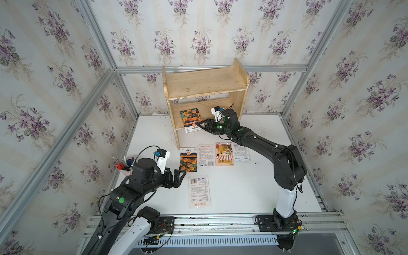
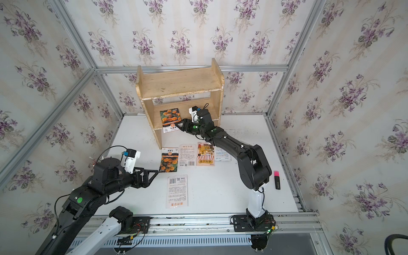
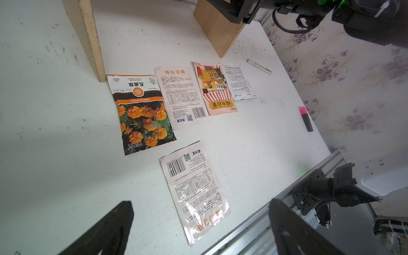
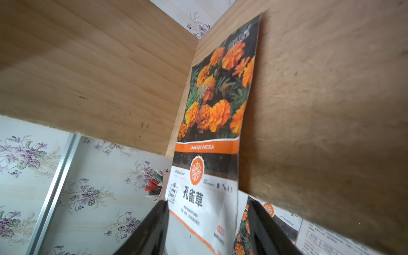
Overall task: Take the seed bag off the shelf
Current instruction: Pick up the seed packet from the shelf.
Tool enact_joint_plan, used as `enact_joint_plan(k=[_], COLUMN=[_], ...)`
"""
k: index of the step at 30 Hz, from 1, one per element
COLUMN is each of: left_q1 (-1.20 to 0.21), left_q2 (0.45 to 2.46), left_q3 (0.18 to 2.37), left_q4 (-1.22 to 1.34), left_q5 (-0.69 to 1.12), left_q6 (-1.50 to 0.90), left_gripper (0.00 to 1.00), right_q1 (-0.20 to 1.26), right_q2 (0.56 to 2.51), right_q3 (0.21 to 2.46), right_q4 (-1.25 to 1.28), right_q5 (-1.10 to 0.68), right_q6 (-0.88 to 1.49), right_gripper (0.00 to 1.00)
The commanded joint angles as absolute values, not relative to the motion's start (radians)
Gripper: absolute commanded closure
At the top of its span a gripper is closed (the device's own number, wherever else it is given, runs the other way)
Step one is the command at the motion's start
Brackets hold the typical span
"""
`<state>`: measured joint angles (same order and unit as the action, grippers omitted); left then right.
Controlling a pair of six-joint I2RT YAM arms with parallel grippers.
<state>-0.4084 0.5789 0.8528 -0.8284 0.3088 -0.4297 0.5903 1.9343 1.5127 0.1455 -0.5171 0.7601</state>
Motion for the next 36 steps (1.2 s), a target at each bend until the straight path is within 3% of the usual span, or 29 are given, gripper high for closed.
enact_joint_plan(k=[1,5,12,25,36], left_q1=[-0.408,-0.408,-0.408,-0.409,-0.41], left_q2=[0.573,0.568,0.561,0.548,0.618], left_q3=[0.848,0.837,0.814,0.691,0.418], left_q4=[-0.82,-0.81,-0.752,-0.441,0.185], left_q5=[0.296,0.303,0.323,0.335,0.445], left_q6=[-0.428,-0.436,-0.48,-0.702,-0.977], left_gripper=[0.0,0.0,0.0,0.0,0.04], right_q1=[0.593,0.592,0.592,0.593,0.658], right_q2=[1.944,1.941,1.876,1.473,1.106], right_q3=[1.525,1.516,1.469,1.051,0.757], right_q4=[0.183,0.186,0.174,0.21,0.247], right_q5=[-0.531,-0.522,-0.49,-0.468,-0.511], right_q6=[0.772,0.767,0.739,0.65,0.666], right_gripper=[0.51,0.65,1.0,1.0,1.0])
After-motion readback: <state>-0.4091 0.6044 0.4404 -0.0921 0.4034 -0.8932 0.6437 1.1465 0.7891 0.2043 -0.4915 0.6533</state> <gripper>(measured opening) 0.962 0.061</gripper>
